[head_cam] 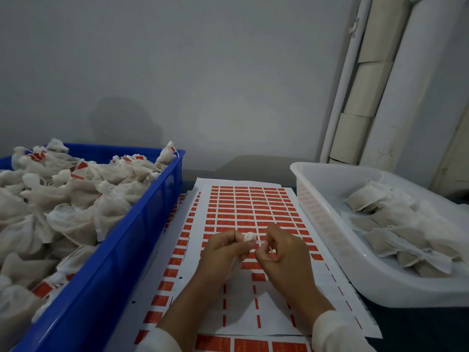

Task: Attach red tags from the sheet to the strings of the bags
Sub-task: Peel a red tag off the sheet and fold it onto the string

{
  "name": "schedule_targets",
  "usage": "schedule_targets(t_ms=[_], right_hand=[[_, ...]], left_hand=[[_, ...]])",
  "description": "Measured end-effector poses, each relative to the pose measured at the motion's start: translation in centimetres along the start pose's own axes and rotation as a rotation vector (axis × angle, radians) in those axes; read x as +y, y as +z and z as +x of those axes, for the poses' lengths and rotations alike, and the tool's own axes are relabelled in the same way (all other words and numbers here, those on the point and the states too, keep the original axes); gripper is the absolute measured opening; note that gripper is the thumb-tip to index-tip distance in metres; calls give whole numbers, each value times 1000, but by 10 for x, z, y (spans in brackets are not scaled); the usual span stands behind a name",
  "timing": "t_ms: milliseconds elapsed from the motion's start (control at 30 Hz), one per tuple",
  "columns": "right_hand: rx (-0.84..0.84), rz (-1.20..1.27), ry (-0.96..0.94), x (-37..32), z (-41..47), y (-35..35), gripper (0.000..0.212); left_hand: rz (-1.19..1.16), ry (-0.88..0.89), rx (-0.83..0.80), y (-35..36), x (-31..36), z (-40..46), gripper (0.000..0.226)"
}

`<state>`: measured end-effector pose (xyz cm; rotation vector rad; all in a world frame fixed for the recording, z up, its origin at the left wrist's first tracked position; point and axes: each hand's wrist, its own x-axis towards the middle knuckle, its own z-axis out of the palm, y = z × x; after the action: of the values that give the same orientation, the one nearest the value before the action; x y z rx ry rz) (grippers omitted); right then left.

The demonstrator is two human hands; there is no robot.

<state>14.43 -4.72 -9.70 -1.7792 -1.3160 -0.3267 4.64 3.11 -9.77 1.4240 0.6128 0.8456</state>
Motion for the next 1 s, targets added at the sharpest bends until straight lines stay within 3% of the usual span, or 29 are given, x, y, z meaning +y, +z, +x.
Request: schedule_targets(t_ms=[233, 400, 633, 833, 1000], right_hand=[[-36, 10, 65, 6, -2, 4, 21], [-154, -6, 79, 11, -1, 5, 18], [-145, 18, 92, 10, 0, 4, 22], [-93, 40, 78, 11, 1, 4, 18], [-134, 175, 66, 15, 0, 4, 19]], left_hand=[[76, -21, -28, 0, -5, 3, 18], [207, 38, -26, -1, -9, 3, 18], [267, 157, 40, 0, -10, -1, 17], [231, 140, 11, -1, -8, -1, 20], [238, 11, 41, -11, 0, 6, 21]])
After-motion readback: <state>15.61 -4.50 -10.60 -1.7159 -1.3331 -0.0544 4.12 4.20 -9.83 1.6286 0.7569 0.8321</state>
